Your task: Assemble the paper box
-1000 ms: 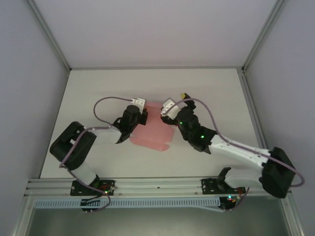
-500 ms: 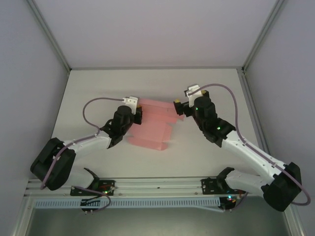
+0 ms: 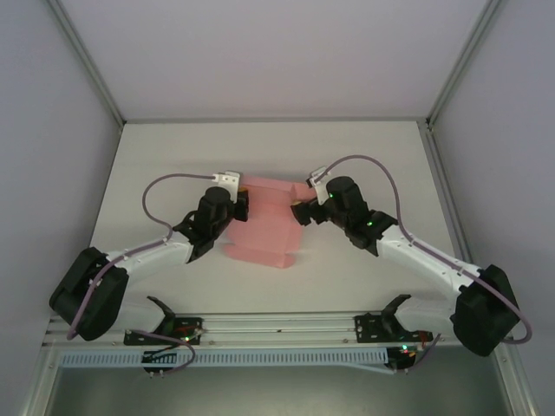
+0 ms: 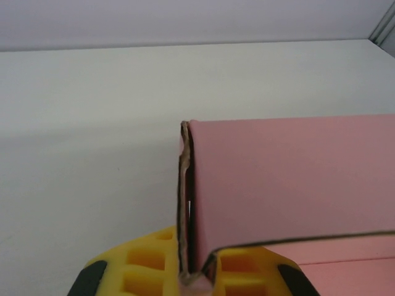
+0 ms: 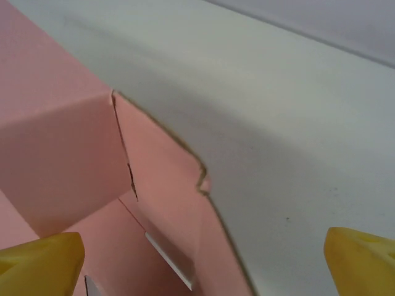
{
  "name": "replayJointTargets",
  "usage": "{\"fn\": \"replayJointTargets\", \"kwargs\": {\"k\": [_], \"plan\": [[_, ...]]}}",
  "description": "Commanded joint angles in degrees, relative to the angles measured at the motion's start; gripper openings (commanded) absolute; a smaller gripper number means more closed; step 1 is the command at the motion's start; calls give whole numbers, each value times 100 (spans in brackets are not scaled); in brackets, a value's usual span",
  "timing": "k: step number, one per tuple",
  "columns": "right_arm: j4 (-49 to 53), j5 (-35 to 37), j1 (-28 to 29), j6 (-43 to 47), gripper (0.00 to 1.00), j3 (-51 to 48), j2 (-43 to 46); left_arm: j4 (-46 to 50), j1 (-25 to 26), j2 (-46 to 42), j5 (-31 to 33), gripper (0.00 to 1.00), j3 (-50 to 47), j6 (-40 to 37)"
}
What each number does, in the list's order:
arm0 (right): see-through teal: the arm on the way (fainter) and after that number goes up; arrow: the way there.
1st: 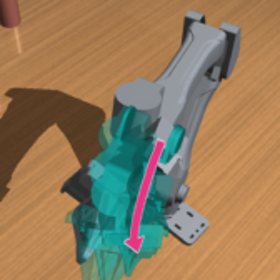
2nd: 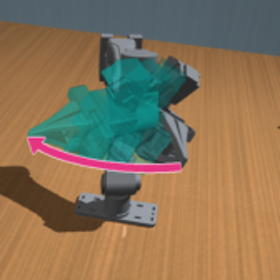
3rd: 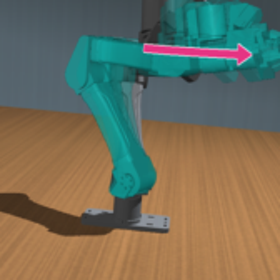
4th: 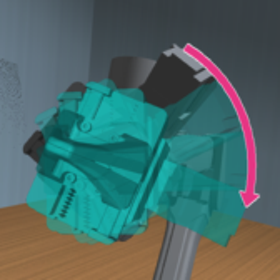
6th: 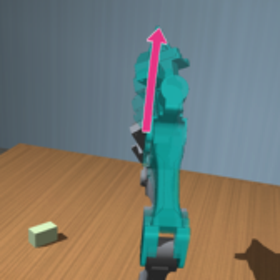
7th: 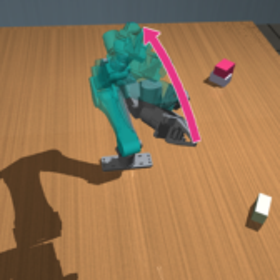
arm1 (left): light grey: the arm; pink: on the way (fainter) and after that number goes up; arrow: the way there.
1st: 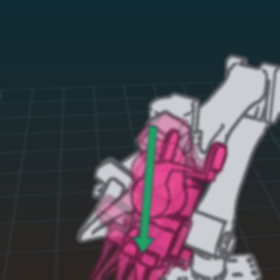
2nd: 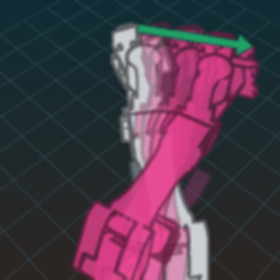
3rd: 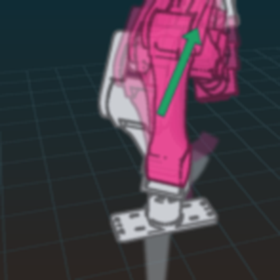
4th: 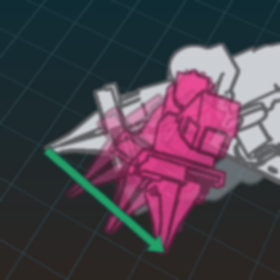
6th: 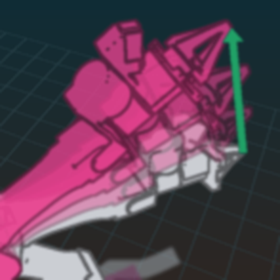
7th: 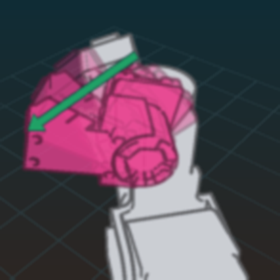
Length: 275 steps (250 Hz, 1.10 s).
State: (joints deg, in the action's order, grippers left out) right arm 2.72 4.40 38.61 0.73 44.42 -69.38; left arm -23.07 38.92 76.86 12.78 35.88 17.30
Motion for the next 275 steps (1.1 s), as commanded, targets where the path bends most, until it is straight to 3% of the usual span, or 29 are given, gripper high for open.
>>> {"fn": "replayJointTargets", "kwargs": {"k": [1, 49, 84, 141, 181, 227, 275], "plan": [[-978, -237, -22, -231, 100, -141, -91, -49, -36, -141, -277, 0, 161, 197], [-2620, 28, -19, -1034, 100, -579, -146, -32, -35, -4, -457, 0, 212, 375], [-3061, 180, -7, -1577, 100, -895, -73, 53, -37, 31, -435, 0, 253, 489], [-1414, 464, 14, -2064, 100, -1149, 1128, 373, -130, -149, -14, 0, 291, 507], [0, 1063, 3, -2519, 100, -1381, 1936, 347, -189, -281, 7, 0, 200, 502], [-123, 1245, -3, -2926, 100, -2017, 1997, 476, -216, -320, 71, 0, 270, 406], [-167, 1901, -13, -2980, 100, -1960, 1667, 488, -244, -345, 76, 0, 262, 364]]}}
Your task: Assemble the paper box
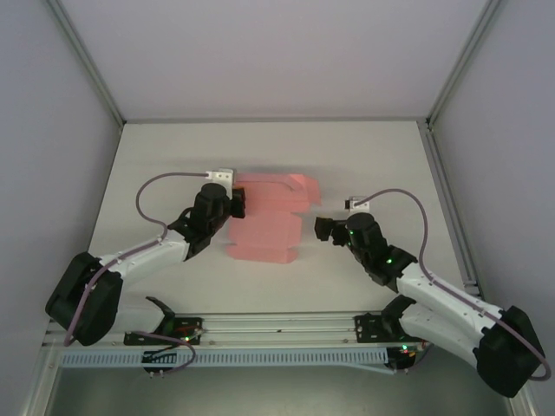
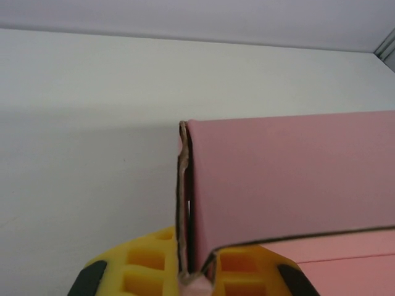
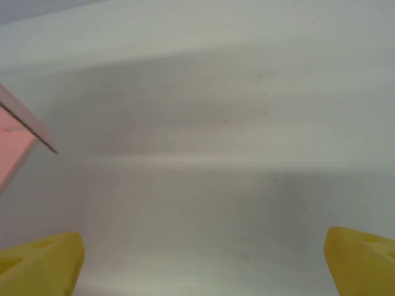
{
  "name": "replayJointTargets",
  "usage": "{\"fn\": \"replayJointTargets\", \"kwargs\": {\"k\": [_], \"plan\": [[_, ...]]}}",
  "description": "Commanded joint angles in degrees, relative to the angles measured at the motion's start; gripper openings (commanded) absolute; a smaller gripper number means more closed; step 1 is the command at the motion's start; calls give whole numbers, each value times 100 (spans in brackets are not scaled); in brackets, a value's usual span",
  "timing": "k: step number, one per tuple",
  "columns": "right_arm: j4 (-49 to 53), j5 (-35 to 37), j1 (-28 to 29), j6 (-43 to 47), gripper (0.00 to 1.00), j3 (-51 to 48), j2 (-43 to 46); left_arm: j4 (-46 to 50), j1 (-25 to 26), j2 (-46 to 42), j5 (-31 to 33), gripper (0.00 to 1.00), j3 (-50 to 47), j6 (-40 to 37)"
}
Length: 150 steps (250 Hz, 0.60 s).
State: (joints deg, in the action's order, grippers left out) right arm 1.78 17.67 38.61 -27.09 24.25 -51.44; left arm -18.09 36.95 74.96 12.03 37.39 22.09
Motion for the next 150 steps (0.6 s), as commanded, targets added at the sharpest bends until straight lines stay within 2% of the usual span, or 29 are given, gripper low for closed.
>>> {"fn": "replayJointTargets", "kwargs": {"k": [1, 77, 140, 150], "plan": [[-82, 577, -16, -199, 100, 60, -137, -11, -47, -151, 150, 0, 102, -120], [-1325, 153, -20, -120, 100, 97, -1032, -24, -46, -8, 115, 0, 155, -136], [-1574, 20, -25, -63, 100, 540, -1532, -42, -54, 27, 88, 0, 120, -117], [-1659, -238, -18, -50, 100, 580, -1570, -66, -55, 27, 72, 0, 110, -119]]}}
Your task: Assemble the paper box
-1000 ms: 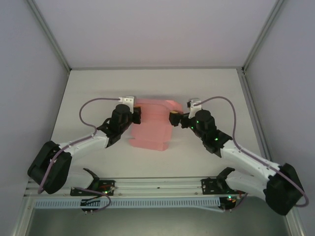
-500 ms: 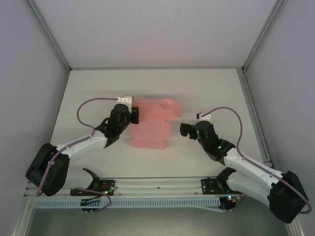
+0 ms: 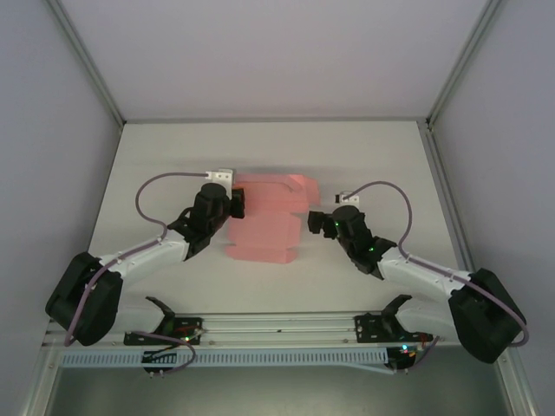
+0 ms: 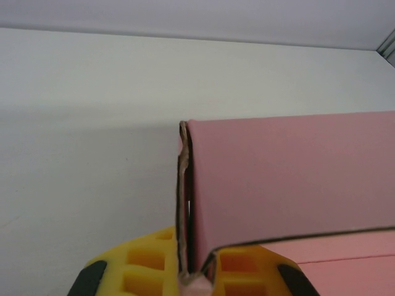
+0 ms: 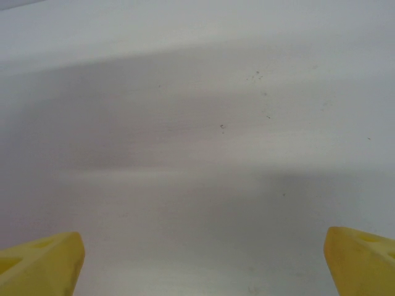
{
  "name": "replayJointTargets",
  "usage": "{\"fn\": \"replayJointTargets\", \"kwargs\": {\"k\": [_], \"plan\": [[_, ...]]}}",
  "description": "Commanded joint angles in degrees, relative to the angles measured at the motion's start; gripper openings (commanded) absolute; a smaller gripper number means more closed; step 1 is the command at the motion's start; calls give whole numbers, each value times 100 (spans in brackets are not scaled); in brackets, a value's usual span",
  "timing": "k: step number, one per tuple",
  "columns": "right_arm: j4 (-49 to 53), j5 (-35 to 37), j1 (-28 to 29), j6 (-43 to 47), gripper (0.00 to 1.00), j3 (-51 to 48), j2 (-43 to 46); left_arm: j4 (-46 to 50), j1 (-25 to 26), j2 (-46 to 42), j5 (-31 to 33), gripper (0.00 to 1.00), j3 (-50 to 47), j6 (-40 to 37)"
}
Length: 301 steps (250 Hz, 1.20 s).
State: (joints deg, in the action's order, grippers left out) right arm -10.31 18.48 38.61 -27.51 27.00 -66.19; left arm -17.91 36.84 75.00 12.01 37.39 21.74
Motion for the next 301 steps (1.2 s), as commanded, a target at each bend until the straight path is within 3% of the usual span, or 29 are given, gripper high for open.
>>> {"fn": "replayJointTargets", "kwargs": {"k": [1, 77, 120, 210, 251, 301], "plan": [[-461, -336, -19, -4, 100, 314, -100, -82, -45, 18, 74, 0, 111, -88], [-931, -1046, -20, 88, 100, 535, -400, -159, -45, 67, -96, 0, 110, -34], [-1335, -1855, -26, 253, 100, 703, -848, -243, -37, 167, -286, 0, 155, 55], [-1088, -1830, -11, 150, 100, 1221, -1701, -327, -45, 131, -448, 0, 155, 157], [-792, -1772, -17, 159, 100, 1144, -1323, -158, -104, 166, -176, 0, 168, 225], [-161, -1447, -22, 273, 100, 648, -54, -72, -365, 148, -226, 0, 72, 300]]}}
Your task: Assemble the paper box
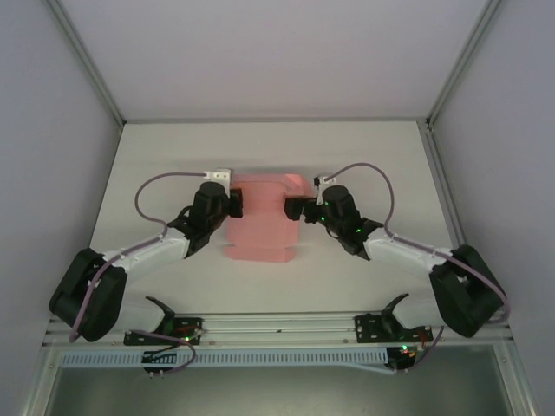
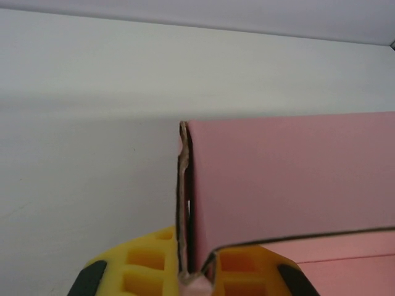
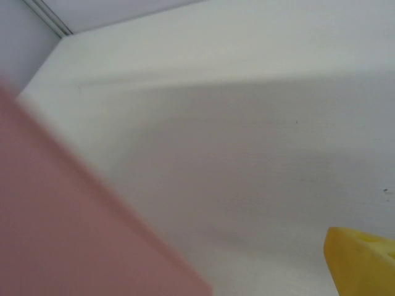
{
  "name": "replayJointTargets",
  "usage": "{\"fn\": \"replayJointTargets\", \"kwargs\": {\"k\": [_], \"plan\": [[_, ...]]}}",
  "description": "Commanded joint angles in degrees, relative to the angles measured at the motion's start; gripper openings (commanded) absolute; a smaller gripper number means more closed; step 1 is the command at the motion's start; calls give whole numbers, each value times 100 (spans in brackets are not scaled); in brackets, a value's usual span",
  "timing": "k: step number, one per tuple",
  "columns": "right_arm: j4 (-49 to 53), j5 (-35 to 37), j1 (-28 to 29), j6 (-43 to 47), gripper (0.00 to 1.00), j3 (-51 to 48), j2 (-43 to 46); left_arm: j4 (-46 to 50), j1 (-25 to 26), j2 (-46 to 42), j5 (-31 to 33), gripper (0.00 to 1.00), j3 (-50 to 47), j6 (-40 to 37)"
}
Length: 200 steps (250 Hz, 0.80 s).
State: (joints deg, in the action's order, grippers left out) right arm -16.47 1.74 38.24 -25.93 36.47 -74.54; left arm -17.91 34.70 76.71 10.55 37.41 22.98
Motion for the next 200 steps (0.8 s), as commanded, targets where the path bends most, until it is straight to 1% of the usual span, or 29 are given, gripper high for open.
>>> {"fn": "replayJointTargets", "kwargs": {"k": [1, 40, 61, 76, 100, 117, 134, 146, 158, 170, 200], "plan": [[467, 238, 16, 115, 100, -307, 808, -81, -154, -28, -79, 0, 67, 173], [883, 455, -9, 359, 100, -574, 1913, -55, -199, -68, -154, 0, 41, 51], [1094, 598, -139, 355, 100, -567, 2341, -63, -204, -93, -247, 0, 38, -2], [1326, 612, -387, 272, 100, -479, 2490, -72, -204, -100, -309, 0, 38, -11], [1849, 525, -1003, -17, 100, -197, 2431, -90, -203, -120, -401, 0, 30, -22], [1933, 137, -1406, -7, 100, -59, 2273, -72, -204, -123, -421, 0, 30, -31], [1868, -193, -1622, 133, 100, 45, 2054, -64, -204, -142, -454, 0, 21, -47], [1836, -358, -1685, 265, 100, 177, 1842, -73, -209, -160, -508, 0, 12, -46], [1799, -698, -1697, 507, 100, 320, 1587, -73, -208, -168, -552, 0, 7, -55], [1744, -1120, -1696, 683, 100, 450, 1304, -64, -202, -170, -574, 0, 29, -55], [1674, -2376, -1682, 1050, 95, 817, 640, -28, -207, -182, -619, 0, 48, -73]]}}
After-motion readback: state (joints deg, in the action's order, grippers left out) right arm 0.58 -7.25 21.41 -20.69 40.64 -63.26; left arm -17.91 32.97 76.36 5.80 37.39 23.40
